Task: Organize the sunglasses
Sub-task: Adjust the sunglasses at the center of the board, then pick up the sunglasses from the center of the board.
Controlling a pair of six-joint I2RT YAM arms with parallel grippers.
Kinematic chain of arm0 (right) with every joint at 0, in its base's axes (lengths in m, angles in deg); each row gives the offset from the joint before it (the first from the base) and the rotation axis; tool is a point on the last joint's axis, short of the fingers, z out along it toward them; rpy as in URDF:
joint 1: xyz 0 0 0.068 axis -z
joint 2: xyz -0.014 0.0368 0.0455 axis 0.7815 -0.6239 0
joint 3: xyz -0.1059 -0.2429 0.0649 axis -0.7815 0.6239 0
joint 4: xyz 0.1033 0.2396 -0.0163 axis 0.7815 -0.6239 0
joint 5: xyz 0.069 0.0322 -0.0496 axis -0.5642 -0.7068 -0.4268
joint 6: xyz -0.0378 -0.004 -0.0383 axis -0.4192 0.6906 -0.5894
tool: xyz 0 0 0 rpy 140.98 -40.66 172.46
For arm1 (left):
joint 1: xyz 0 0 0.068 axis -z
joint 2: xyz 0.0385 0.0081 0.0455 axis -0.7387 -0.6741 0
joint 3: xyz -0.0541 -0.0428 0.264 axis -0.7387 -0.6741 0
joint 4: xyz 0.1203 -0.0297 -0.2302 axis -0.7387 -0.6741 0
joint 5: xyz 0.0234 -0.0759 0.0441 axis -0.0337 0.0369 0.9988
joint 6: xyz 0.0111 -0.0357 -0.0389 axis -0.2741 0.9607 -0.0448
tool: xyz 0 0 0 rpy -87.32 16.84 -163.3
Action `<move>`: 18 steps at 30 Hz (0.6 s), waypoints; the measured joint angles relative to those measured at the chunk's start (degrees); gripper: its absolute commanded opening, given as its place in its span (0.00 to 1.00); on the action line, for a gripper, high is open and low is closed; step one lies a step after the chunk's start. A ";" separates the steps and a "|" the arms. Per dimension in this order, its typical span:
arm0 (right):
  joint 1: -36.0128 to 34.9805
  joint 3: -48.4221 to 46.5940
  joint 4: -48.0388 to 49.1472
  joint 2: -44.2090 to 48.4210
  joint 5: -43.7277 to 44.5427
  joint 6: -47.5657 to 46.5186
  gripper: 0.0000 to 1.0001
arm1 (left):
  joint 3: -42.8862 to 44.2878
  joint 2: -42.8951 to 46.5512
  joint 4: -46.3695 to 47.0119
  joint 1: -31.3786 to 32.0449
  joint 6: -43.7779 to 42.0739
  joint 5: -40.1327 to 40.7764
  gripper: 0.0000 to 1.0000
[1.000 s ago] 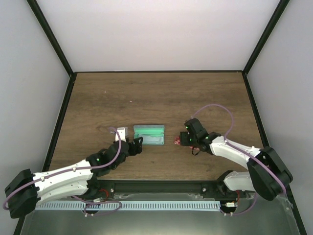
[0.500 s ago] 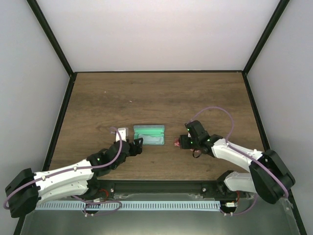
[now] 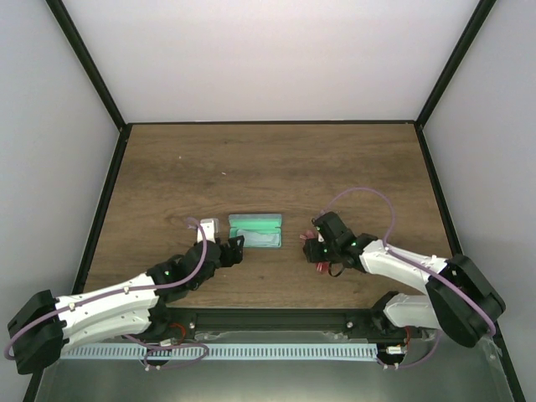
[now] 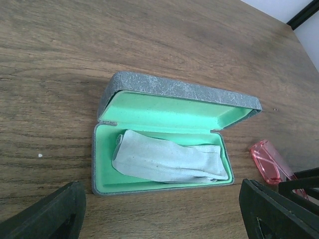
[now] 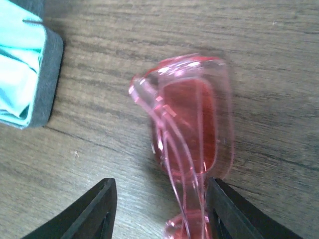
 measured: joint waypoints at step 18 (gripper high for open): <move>-2.40 -0.22 -4.79 -0.04 5.84 5.40 0.15 | 0.00 -1.11 -0.07 0.00 0.00 0.22 0.86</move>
